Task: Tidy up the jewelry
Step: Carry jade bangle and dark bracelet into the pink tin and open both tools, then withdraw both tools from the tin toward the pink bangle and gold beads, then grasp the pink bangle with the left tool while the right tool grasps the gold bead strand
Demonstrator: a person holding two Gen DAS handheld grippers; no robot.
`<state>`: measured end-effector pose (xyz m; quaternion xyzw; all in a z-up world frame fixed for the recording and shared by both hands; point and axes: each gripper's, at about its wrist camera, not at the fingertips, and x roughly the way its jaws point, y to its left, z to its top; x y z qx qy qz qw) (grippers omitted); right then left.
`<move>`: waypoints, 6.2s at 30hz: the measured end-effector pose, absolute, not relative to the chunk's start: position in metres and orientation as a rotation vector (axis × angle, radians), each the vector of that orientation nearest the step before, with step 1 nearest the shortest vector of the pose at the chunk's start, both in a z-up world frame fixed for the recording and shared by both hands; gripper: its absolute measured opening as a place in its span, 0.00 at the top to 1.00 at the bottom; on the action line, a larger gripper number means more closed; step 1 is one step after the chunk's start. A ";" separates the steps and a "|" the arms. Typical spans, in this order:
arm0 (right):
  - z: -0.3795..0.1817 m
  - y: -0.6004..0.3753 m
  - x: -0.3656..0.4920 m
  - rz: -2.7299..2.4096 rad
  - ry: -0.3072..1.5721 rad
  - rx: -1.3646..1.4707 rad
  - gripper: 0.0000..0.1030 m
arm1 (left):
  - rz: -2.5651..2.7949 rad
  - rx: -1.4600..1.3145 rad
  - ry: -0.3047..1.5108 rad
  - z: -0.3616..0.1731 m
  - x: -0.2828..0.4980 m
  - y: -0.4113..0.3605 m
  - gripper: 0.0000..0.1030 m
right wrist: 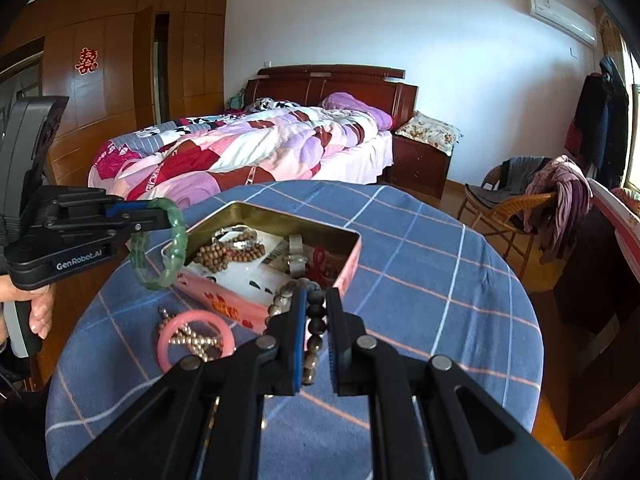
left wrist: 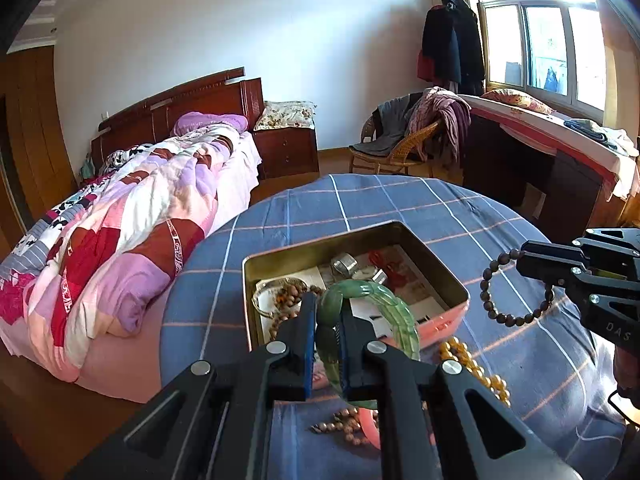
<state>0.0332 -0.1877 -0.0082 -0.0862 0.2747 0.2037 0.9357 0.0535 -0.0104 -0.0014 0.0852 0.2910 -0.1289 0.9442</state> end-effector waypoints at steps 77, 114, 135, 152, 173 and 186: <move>-0.031 -0.130 0.126 0.402 0.681 -0.276 0.89 | -0.203 0.255 0.731 -0.046 0.146 -0.007 0.92; -0.037 -0.161 0.088 0.355 0.664 -0.182 0.45 | -0.144 0.215 0.662 -0.046 0.091 0.004 0.29; -0.065 -0.188 0.040 0.316 0.721 -0.144 0.36 | -0.189 0.208 0.718 -0.075 0.034 -0.021 0.31; -0.068 -0.194 0.042 0.318 0.736 -0.112 0.35 | -0.307 0.124 0.719 -0.062 0.028 -0.012 0.91; -0.082 -0.171 0.030 0.475 0.793 -0.205 0.82 | -0.220 0.023 0.708 -0.049 0.033 0.030 0.91; -0.053 -0.199 0.027 0.435 0.739 -0.131 0.87 | -0.232 0.003 0.715 -0.052 0.033 0.031 0.91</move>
